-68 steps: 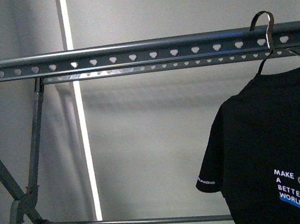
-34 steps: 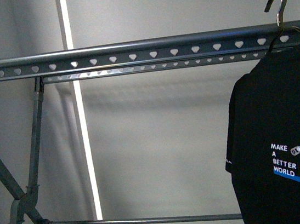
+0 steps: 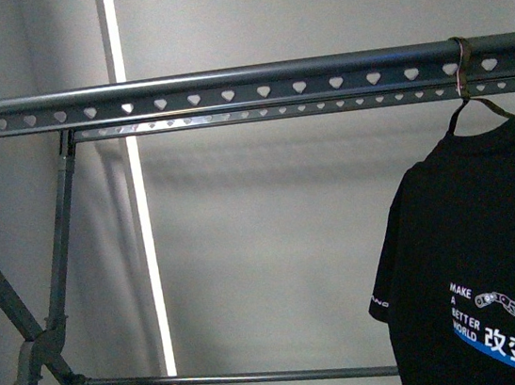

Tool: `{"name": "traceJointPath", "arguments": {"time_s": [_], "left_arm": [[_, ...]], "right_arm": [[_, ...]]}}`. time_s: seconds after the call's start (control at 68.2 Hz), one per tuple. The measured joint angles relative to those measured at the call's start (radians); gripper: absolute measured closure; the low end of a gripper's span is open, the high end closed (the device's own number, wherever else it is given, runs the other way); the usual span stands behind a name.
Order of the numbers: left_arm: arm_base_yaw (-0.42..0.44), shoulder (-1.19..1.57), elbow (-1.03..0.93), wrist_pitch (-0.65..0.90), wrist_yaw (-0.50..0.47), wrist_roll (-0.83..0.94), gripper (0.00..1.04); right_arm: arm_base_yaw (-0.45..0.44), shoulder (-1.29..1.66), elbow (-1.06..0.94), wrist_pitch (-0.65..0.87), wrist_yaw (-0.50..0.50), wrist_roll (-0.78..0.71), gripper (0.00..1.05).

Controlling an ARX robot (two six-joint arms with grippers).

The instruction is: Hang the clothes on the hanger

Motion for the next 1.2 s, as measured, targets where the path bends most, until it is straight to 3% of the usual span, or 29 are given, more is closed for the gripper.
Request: {"name": "traceJointPath", "arguments": {"time_s": [0.147,0.176,0.264,0.381,0.513,0.571,0.645,0.718,0.835,0.952,1.201], "left_arm": [[0.0,-0.062,0.0,-0.061,0.0,0.0,1.01],[0.0,-0.082,0.0,-0.08,0.0,0.0,1.01],[0.0,-0.124,0.0,-0.119,0.0,0.0,1.01],[0.0,-0.162,0.0,-0.158,0.0,0.0,1.01],[0.0,-0.202,0.0,-0.199,0.0,0.0,1.01],[0.0,-0.219,0.0,-0.216,0.0,0.0,1.01],[0.0,-0.266,0.0,-0.269,-0.001,0.0,1.01],[0.0,-0.368,0.0,-0.39,-0.001,0.0,1.01],[0.0,-0.397,0.0,-0.401,0.0,0.0,1.01],[0.0,-0.399,0.0,-0.402,0.0,0.0,1.01],[0.0,-0.399,0.0,-0.402,0.0,0.0,1.01]], "right_arm": [[0.0,-0.172,-0.21,0.288,0.036,0.009,0.31],[-0.003,-0.259,-0.299,0.369,0.035,0.03,0.23],[-0.007,-0.475,-0.511,0.463,0.016,0.09,0.05],[0.005,-0.747,-0.758,0.509,0.051,0.13,0.08],[0.077,-1.164,-0.988,0.401,0.177,0.106,0.08],[0.143,-1.276,-0.942,0.179,0.254,0.025,0.18],[0.178,-1.322,-0.93,-0.016,0.262,-0.066,0.32],[0.184,-1.338,-0.977,-0.048,0.266,-0.103,0.46],[0.186,-1.45,-1.035,-0.113,0.271,-0.129,0.8],[0.186,-1.508,-1.07,-0.117,0.271,-0.135,1.04],[0.186,-1.543,-1.123,-0.107,0.271,-0.135,1.02]]}}
